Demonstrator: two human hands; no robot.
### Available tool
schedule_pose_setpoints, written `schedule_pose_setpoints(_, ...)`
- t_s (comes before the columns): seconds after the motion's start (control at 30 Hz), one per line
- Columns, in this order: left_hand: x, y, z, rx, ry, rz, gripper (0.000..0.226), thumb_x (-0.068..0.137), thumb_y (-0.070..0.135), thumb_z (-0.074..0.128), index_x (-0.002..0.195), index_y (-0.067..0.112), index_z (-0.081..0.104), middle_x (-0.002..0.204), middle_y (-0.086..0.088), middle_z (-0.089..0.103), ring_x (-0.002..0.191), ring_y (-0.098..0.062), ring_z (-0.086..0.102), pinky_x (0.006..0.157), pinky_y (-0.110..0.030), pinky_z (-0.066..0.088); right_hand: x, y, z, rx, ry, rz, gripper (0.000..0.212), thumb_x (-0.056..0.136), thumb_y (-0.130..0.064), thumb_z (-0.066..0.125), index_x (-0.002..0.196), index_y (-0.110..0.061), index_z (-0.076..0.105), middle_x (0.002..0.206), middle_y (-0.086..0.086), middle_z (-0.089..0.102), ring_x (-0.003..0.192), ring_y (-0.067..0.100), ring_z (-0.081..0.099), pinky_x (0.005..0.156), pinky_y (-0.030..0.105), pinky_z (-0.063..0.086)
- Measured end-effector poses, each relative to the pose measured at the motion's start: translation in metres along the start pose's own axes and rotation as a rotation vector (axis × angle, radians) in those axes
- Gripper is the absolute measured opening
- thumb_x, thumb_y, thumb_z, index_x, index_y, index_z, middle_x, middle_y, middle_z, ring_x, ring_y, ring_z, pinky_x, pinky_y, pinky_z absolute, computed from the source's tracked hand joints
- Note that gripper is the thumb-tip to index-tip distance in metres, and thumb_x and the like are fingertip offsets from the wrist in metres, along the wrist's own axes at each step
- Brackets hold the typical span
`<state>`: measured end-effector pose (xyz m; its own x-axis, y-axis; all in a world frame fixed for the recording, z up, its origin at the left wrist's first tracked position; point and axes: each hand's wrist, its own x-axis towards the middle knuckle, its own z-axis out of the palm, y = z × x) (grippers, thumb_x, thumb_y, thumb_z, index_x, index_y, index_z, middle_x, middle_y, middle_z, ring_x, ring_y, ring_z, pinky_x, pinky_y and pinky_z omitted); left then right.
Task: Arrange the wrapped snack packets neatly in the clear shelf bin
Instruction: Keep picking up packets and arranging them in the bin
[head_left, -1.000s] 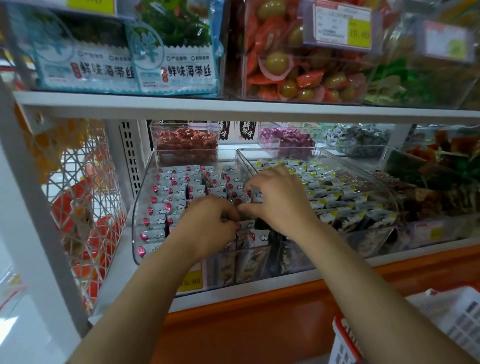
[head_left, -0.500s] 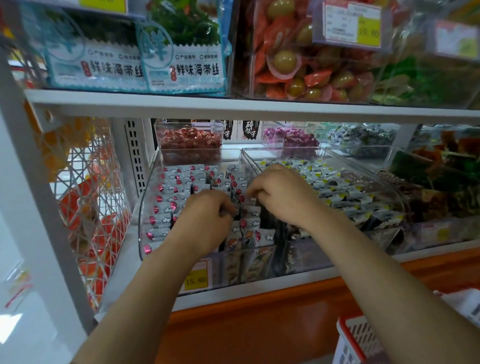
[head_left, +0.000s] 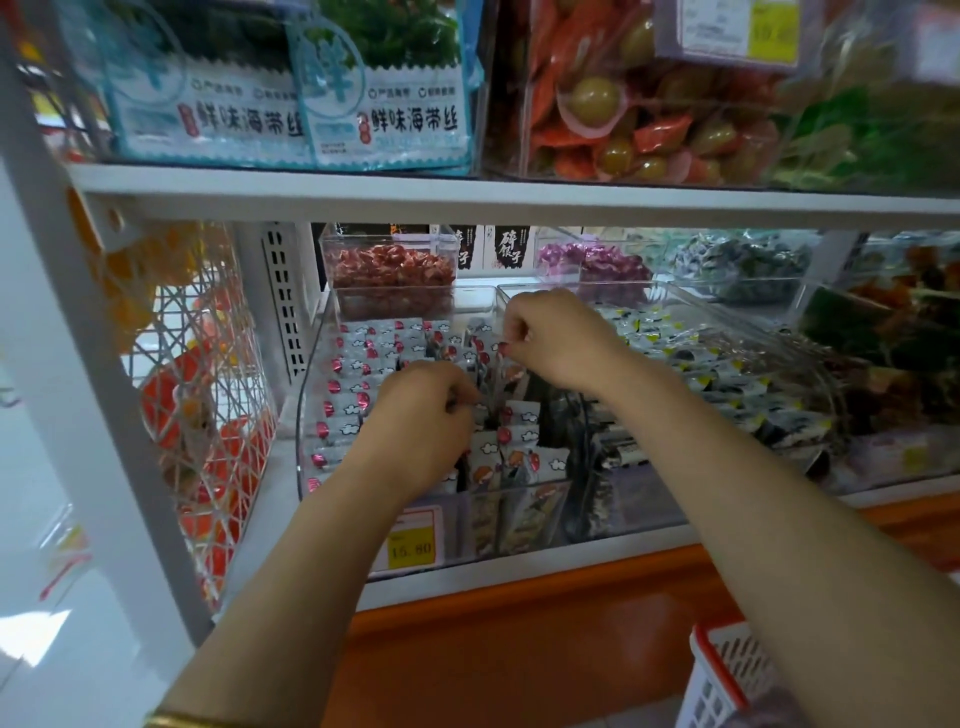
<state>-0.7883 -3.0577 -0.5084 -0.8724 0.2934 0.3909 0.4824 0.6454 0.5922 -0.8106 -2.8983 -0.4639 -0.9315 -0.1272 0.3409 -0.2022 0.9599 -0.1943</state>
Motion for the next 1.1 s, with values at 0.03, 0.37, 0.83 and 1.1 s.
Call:
schedule_pose_setpoints(0.03, 0.0, 0.0, 0.0, -0.009, 0.014, -0.007, 0.024, 0.088, 0.004, 0.047, 0.1, 0.015, 0.065, 0.096, 0.005, 0.05, 0.067, 0.0, 0.045, 0.048, -0.004, 0.035, -0.005, 0.002, -0.002, 0.095, 0.061, -0.007, 0.003, 0.089, -0.01, 0.055, 0.089, -0.013, 0.056, 0.093, 0.007, 0.06, 0.085, 0.022, 0.055, 0.074, 0.035, 0.046)
schedule_pose_setpoints(0.37, -0.005, 0.011, -0.005, -0.166, 0.124, -0.034, 0.033, 0.095, 0.016, 0.047, 0.128, 0.012, 0.054, 0.116, -0.003, 0.06, 0.093, -0.011, 0.051, 0.074, -0.018, 0.039, -0.056, 0.006, -0.006, 0.717, 0.561, 0.175, 0.015, 0.093, -0.009, 0.051, 0.08, -0.016, 0.047, 0.075, 0.004, 0.051, 0.069, 0.023, 0.054, 0.066, 0.038, 0.045)
schedule_pose_setpoints(0.83, -0.015, 0.014, -0.017, -0.956, 0.055, -0.333, 0.015, 0.093, 0.019, 0.053, 0.08, 0.014, 0.055, 0.055, 0.01, 0.058, 0.054, -0.006, 0.059, 0.05, -0.018, 0.049, -0.087, 0.01, -0.002, 1.613, 0.277, 0.42, 0.031, 0.085, -0.012, 0.063, 0.055, -0.016, 0.07, 0.056, -0.002, 0.063, 0.052, 0.009, 0.06, 0.049, 0.02, 0.052)
schedule_pose_setpoints(1.1, -0.014, 0.015, -0.022, -1.34, 0.042, -0.418, 0.009, 0.091, -0.001, 0.049, 0.088, 0.005, 0.056, 0.07, -0.003, 0.051, 0.052, -0.007, 0.055, 0.052, -0.015, 0.051, -0.088, 0.009, -0.002, 1.83, 0.231, 0.4, 0.018, 0.085, 0.01, 0.052, 0.083, -0.003, 0.065, 0.071, 0.007, 0.068, 0.059, 0.015, 0.067, 0.055, 0.022, 0.055)
